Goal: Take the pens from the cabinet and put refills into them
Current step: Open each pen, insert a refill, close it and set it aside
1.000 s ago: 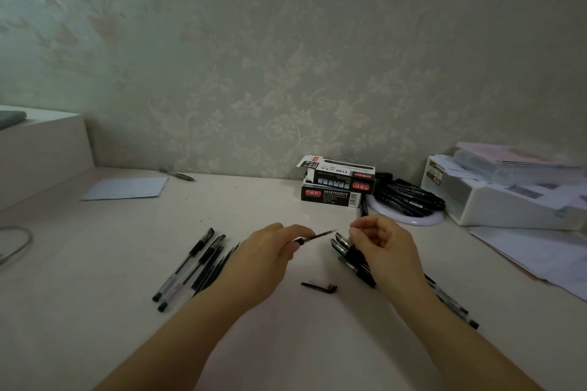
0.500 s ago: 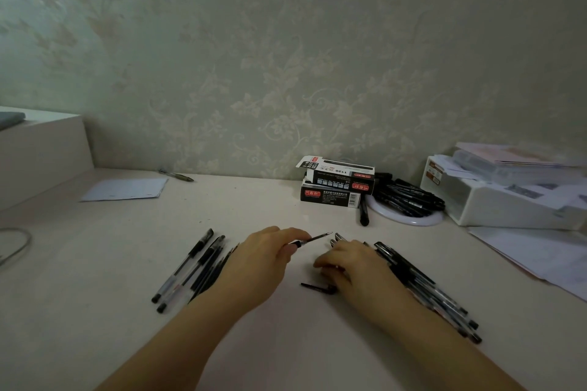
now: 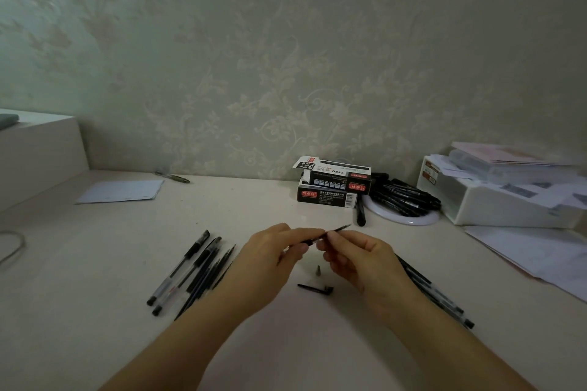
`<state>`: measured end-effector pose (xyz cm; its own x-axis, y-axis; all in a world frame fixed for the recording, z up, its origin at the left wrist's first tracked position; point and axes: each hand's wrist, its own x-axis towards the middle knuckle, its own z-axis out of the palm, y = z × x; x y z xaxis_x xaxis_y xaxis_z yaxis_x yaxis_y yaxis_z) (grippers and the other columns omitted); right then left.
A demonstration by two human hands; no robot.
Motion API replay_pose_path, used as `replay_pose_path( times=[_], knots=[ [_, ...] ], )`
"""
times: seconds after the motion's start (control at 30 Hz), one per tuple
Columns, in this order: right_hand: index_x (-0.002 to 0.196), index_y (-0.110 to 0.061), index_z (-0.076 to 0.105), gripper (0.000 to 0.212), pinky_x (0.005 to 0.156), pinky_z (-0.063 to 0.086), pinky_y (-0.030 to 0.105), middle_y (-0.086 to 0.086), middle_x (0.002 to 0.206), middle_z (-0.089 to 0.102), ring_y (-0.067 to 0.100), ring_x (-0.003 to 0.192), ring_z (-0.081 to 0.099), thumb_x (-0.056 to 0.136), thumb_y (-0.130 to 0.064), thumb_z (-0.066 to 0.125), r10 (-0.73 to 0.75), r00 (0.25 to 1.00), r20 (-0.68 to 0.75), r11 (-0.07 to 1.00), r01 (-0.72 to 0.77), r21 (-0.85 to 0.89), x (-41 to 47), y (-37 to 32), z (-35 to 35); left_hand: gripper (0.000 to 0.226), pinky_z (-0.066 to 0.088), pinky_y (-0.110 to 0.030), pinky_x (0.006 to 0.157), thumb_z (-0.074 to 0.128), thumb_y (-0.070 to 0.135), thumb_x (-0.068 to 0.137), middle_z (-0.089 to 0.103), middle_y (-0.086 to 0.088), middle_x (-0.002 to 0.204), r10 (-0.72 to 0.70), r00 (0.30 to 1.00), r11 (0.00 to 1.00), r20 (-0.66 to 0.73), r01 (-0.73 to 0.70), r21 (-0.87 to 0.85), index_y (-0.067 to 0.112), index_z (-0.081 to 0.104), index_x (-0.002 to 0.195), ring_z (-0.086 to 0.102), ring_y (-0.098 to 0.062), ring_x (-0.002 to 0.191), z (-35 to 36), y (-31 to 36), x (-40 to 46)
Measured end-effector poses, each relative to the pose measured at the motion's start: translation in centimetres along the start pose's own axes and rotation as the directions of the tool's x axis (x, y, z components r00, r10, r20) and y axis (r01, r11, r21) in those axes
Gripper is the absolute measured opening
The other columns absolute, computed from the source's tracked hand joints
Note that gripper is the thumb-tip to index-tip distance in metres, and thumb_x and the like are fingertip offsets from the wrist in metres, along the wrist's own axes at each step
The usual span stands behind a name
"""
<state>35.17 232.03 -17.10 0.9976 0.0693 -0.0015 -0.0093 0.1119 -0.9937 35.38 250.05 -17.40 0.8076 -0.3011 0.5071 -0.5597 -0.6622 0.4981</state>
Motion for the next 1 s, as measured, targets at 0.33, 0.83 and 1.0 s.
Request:
replay_pose_path(
  times=[0.33, 0.83, 1.0],
  knots=[
    [0.088, -0.029, 0.061, 0.008, 0.061, 0.041, 0.013, -0.012, 0.074, 0.064, -0.002, 0.07, 0.061, 0.095, -0.025, 0.059, -0.61, 0.743, -0.275, 0.666, 0.292, -0.687, 1.8, -2.5, -5.7, 0.023, 0.047, -0.017, 0.072, 0.053, 0.027, 0.096, 0.063, 0.016, 0.094, -0.108, 0.992, 0.99, -0.062, 0.113, 0.085, 0.035, 0.064, 0.115, 0.056, 0.0, 0.073, -0.4, -1.0, -0.1],
    [0.083, -0.009, 0.078, 0.014, 0.066, 0.053, 0.029, 0.007, 0.077, 0.074, 0.018, 0.069, 0.065, 0.09, -0.014, 0.067, -0.341, 0.911, -0.231, 0.364, -0.098, -0.926, 2.7, -0.1, -9.0, 0.022, 0.034, -0.024, 0.051, 0.058, 0.024, 0.087, 0.063, -0.008, 0.068, -0.416, 0.906, 0.832, -0.078, 0.414, 0.37, 0.007, 0.063, 0.074, 0.05, -0.015, 0.058, -3.2, -2.4, -0.2],
    [0.081, -0.007, 0.076, 0.019, 0.065, 0.054, 0.031, 0.008, 0.074, 0.073, 0.019, 0.067, 0.065, 0.092, -0.016, 0.064, -0.339, 0.915, -0.22, 0.337, -0.1, -0.936, 2.7, -0.2, -8.9, 0.026, 0.033, -0.022, 0.049, 0.063, 0.033, 0.083, 0.054, -0.002, 0.063, -0.463, 0.886, 0.804, 0.016, 0.412, 0.429, 0.012, 0.058, 0.068, 0.049, -0.014, 0.057, -4.0, -2.3, -0.4]
  ],
)
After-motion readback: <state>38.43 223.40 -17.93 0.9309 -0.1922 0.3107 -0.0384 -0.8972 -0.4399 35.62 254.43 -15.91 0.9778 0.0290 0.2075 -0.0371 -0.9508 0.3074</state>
